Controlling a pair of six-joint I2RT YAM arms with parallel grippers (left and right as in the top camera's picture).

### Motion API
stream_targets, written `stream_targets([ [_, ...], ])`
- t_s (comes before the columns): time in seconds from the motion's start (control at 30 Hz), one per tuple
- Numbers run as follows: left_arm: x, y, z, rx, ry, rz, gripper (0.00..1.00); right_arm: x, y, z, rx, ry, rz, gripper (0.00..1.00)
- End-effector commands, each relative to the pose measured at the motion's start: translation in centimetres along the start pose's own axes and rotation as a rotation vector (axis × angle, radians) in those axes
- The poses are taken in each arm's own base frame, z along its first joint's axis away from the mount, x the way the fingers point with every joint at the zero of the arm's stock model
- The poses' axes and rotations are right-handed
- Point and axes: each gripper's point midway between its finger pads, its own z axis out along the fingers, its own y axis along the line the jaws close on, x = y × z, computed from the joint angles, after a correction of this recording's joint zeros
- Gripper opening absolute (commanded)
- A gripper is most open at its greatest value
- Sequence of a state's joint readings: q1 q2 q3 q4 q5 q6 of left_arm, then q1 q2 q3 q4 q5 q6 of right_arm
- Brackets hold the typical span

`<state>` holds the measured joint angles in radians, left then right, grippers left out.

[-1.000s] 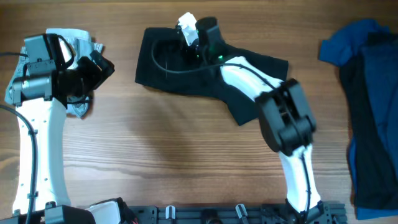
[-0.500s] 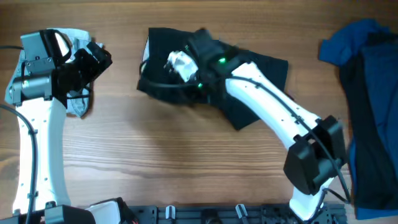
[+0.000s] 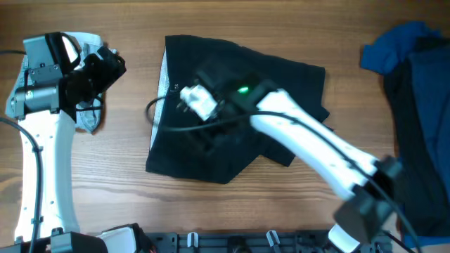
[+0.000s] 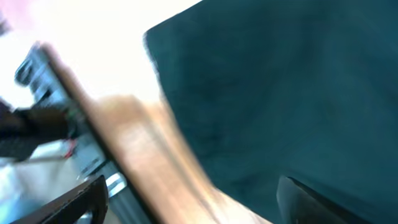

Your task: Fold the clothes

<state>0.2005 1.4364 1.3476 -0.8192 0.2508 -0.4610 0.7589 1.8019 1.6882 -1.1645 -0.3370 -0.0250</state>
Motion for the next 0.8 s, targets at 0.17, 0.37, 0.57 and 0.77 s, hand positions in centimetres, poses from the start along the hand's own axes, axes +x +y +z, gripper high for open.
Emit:
stream_targets([
  [0.17,2.3,-8.7,5.2,0.164,0.001,0.287,0.37,2.5,-20.8,-9.4,0.377,-0.197,0.514,0.41],
  [0.37,5.1,-9.6,14.5,0.172,0.08,0.358,0.04,7.6,-29.8,-3.0,0.362,-0.012,0.71,0.04],
  [0.57,8.6,-10.9,18.8,0.2,0.123,0.475,0.04,10.4,-34.1,2.0,0.422,0.093,0.759,0.05],
  [0.77,9.9,-9.6,22.4,0.178,0.143,0.485,0.04,11.7,-35.4,4.8,0.415,0.134,0.787,0.05],
])
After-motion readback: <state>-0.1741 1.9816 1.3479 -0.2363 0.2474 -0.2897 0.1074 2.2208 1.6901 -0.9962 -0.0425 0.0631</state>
